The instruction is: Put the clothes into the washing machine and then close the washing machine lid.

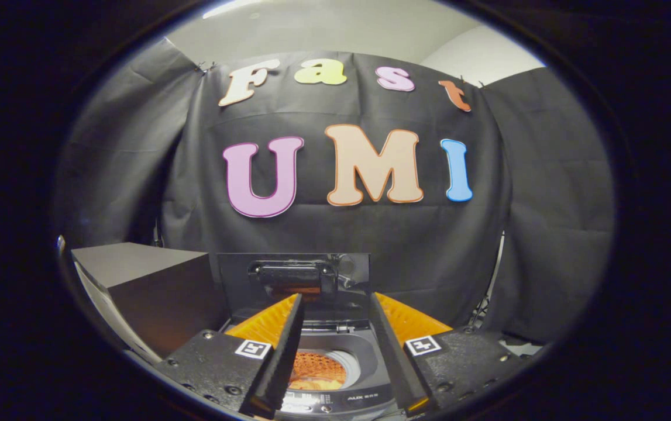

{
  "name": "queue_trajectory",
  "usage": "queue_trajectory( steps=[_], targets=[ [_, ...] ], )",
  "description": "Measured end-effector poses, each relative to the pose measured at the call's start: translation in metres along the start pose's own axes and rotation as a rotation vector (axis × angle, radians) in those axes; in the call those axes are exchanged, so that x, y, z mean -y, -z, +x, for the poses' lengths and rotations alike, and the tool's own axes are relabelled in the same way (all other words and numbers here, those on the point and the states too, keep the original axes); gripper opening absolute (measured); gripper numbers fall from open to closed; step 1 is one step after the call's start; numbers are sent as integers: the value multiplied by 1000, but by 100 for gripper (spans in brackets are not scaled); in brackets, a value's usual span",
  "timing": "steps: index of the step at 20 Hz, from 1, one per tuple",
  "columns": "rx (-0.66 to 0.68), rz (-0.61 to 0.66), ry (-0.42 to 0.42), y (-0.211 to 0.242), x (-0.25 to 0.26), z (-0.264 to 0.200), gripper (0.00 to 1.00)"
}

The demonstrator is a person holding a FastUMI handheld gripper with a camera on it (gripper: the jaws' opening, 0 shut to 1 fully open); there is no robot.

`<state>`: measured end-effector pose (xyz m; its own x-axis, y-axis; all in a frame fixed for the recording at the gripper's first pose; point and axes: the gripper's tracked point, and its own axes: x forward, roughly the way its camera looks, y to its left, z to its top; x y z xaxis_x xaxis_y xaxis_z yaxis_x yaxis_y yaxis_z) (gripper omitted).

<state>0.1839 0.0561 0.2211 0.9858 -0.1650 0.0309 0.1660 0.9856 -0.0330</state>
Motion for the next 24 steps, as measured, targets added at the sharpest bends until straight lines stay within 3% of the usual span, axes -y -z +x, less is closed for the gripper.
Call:
queue_trajectory(
  steps=[8, 13, 24],
  targets=[
    [14, 19, -18, -29, -6, 31, 71],
    [26, 22, -77, -56, -42, 86, 97],
    [-28, 24, -181, -59, -141, 234, 97]
  ],
)
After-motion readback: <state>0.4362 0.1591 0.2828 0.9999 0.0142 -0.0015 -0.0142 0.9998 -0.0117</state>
